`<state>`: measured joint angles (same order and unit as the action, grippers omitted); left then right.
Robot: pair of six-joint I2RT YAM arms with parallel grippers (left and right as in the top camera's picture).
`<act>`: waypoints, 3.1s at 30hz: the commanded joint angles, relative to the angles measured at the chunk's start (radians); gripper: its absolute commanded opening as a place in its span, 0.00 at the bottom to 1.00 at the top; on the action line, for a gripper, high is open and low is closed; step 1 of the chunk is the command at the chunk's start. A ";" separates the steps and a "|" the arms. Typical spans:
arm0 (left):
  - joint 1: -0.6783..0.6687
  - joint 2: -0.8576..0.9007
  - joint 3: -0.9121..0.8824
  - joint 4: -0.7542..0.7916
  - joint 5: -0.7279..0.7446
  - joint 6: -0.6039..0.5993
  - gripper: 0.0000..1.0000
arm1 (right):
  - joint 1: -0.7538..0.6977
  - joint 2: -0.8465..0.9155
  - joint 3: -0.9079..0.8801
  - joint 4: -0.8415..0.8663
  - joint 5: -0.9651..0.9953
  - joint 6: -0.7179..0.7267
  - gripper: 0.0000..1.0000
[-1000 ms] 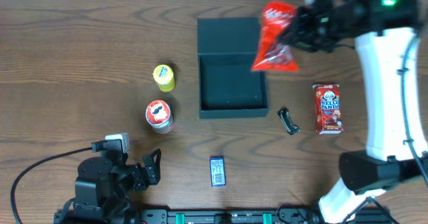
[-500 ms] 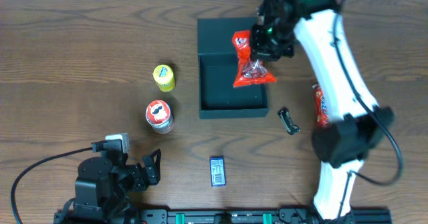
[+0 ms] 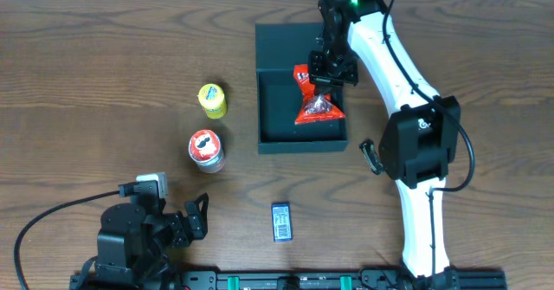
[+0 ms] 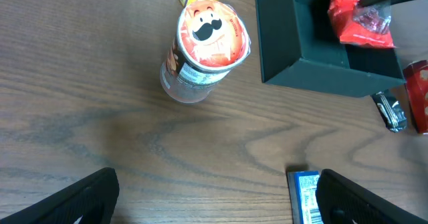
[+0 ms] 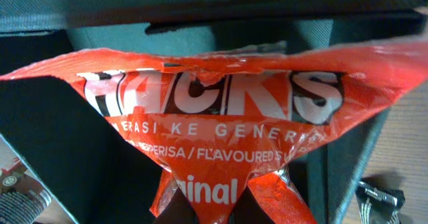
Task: Pack container
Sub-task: 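Lower the bag into the box and open the right gripper, then withdraw the right gripper up and to the right of the box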
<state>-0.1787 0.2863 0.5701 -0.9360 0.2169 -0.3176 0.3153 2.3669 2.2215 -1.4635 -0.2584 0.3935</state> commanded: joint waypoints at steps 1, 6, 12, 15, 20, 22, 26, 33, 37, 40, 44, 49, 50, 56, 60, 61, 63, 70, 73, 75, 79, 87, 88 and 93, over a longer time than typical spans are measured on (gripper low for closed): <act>0.002 0.003 0.015 -0.002 -0.010 0.007 0.95 | 0.015 0.018 0.000 0.009 -0.006 -0.010 0.01; 0.002 0.003 0.015 -0.002 -0.010 0.007 0.95 | 0.034 0.038 0.000 0.016 -0.013 -0.010 0.01; 0.002 0.003 0.015 -0.002 -0.010 0.007 0.96 | 0.064 0.050 -0.004 -0.001 0.059 -0.009 0.02; 0.002 0.003 0.015 -0.002 -0.010 0.007 0.95 | 0.066 0.050 -0.004 -0.016 0.103 -0.005 0.01; 0.002 0.003 0.015 -0.002 -0.010 0.007 0.95 | 0.062 0.050 -0.004 -0.024 0.110 -0.005 0.02; 0.002 0.003 0.015 -0.002 -0.010 0.007 0.96 | 0.061 0.050 -0.004 -0.025 0.128 -0.005 0.02; 0.002 0.003 0.015 -0.002 -0.010 0.007 0.95 | 0.061 0.050 -0.005 -0.024 0.143 0.010 0.02; 0.002 0.003 0.015 -0.002 -0.010 0.007 0.95 | 0.061 0.050 -0.005 -0.024 0.143 0.010 0.18; 0.002 0.003 0.015 -0.002 -0.010 0.007 0.95 | 0.061 0.050 -0.005 -0.024 0.143 0.010 0.78; 0.002 0.003 0.015 -0.002 -0.010 0.007 0.95 | 0.061 0.050 -0.005 -0.021 0.143 0.010 0.90; 0.002 0.003 0.015 -0.002 -0.010 0.007 0.95 | 0.066 0.050 -0.005 -0.020 0.143 0.010 0.99; 0.002 0.003 0.015 -0.002 -0.011 0.007 0.95 | 0.072 0.046 -0.003 -0.024 0.143 0.022 0.99; 0.002 0.003 0.015 -0.002 -0.011 0.007 0.95 | 0.072 0.044 -0.003 -0.025 0.142 0.022 0.99; 0.002 0.003 0.015 -0.002 -0.010 0.007 0.95 | 0.072 -0.007 -0.002 -0.035 0.126 0.029 0.99; 0.002 0.003 0.015 0.003 -0.018 0.006 0.95 | 0.072 -0.092 -0.001 -0.040 0.108 0.027 0.99; 0.002 0.003 0.015 0.002 -0.018 0.006 0.95 | 0.073 -0.127 -0.001 -0.044 0.099 0.013 0.99; 0.002 0.003 0.015 -0.002 -0.018 0.006 0.95 | 0.074 -0.183 -0.001 -0.052 0.072 -0.016 0.99; 0.002 0.003 0.015 -0.010 0.021 -0.002 0.95 | 0.074 -0.430 -0.001 -0.092 0.113 -0.058 0.99; 0.002 0.003 0.006 -0.032 0.007 -0.004 0.95 | 0.074 -0.529 -0.001 -0.105 0.241 -0.058 0.99; 0.002 0.004 -0.011 -0.024 -0.037 -0.043 0.95 | 0.074 -0.577 -0.001 -0.122 0.316 -0.058 0.99; 0.002 0.026 -0.039 0.003 -0.158 -0.113 0.95 | 0.074 -0.642 -0.001 -0.190 0.434 -0.020 0.99; -0.008 0.206 -0.051 0.158 -0.175 -0.047 0.96 | 0.074 -0.661 -0.001 -0.229 0.489 0.029 0.99; -0.014 0.234 -0.051 0.171 -0.175 -0.039 0.96 | 0.074 -0.661 -0.001 -0.228 0.492 0.029 0.99; -0.093 0.385 -0.051 0.222 -0.219 0.003 0.96 | 0.074 -0.661 -0.001 -0.228 0.520 0.029 0.99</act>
<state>-0.2348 0.6205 0.5282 -0.7322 0.0456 -0.3584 0.3809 1.7081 2.2166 -1.6901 0.2180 0.4068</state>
